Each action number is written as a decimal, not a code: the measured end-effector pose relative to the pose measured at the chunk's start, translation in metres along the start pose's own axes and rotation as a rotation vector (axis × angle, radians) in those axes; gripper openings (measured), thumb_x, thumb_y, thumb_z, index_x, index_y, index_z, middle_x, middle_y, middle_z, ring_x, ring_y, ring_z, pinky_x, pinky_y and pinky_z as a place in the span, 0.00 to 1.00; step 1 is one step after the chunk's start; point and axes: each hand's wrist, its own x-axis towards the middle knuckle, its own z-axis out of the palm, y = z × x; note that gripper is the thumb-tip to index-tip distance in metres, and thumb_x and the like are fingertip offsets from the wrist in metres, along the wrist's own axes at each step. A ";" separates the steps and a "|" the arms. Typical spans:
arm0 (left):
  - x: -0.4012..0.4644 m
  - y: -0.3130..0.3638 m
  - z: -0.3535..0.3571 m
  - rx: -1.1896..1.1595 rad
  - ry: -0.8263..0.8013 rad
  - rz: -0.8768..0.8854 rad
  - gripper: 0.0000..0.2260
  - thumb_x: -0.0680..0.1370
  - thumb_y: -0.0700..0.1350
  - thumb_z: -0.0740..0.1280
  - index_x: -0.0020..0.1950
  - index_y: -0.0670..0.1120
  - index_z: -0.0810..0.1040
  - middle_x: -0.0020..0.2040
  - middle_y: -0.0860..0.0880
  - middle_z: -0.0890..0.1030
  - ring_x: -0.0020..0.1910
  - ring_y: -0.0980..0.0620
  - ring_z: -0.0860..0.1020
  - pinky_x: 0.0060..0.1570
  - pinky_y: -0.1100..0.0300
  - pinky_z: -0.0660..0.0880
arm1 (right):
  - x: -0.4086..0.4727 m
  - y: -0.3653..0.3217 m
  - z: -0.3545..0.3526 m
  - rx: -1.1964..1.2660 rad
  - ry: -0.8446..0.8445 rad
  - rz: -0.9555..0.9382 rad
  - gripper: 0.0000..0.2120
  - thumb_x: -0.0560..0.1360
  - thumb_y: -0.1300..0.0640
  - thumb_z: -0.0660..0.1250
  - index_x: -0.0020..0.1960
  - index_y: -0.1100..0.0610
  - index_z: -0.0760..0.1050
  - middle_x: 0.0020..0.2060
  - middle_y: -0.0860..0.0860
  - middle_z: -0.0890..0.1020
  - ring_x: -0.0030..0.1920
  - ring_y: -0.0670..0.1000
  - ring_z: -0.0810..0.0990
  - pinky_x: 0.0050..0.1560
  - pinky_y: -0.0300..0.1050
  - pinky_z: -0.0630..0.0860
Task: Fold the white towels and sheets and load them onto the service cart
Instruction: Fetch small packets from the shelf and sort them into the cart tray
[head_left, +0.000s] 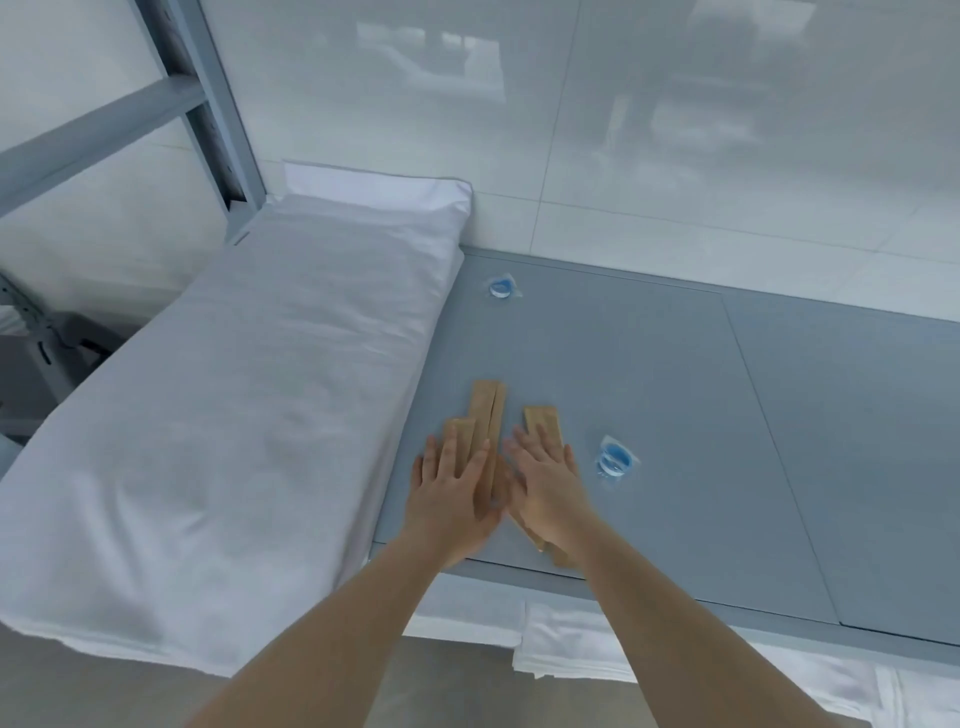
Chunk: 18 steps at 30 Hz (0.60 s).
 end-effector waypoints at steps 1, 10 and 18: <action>-0.002 0.002 0.000 0.001 0.005 -0.018 0.35 0.75 0.69 0.55 0.78 0.59 0.48 0.79 0.43 0.45 0.77 0.39 0.42 0.75 0.46 0.43 | -0.004 0.002 -0.001 0.007 0.028 0.061 0.29 0.80 0.45 0.56 0.78 0.49 0.51 0.78 0.48 0.48 0.77 0.51 0.40 0.74 0.51 0.37; -0.029 0.011 0.000 -0.008 0.024 -0.105 0.33 0.79 0.65 0.52 0.79 0.51 0.50 0.79 0.41 0.47 0.78 0.42 0.44 0.75 0.50 0.43 | -0.036 -0.007 0.009 0.042 0.038 0.244 0.41 0.74 0.34 0.61 0.78 0.51 0.50 0.78 0.57 0.48 0.77 0.57 0.48 0.75 0.48 0.53; -0.040 0.012 -0.013 -0.046 0.086 -0.192 0.22 0.81 0.46 0.56 0.76 0.51 0.61 0.75 0.43 0.60 0.72 0.45 0.59 0.70 0.55 0.60 | -0.048 -0.027 0.016 -0.090 0.198 0.251 0.19 0.76 0.47 0.63 0.64 0.53 0.73 0.63 0.56 0.73 0.62 0.58 0.69 0.61 0.48 0.67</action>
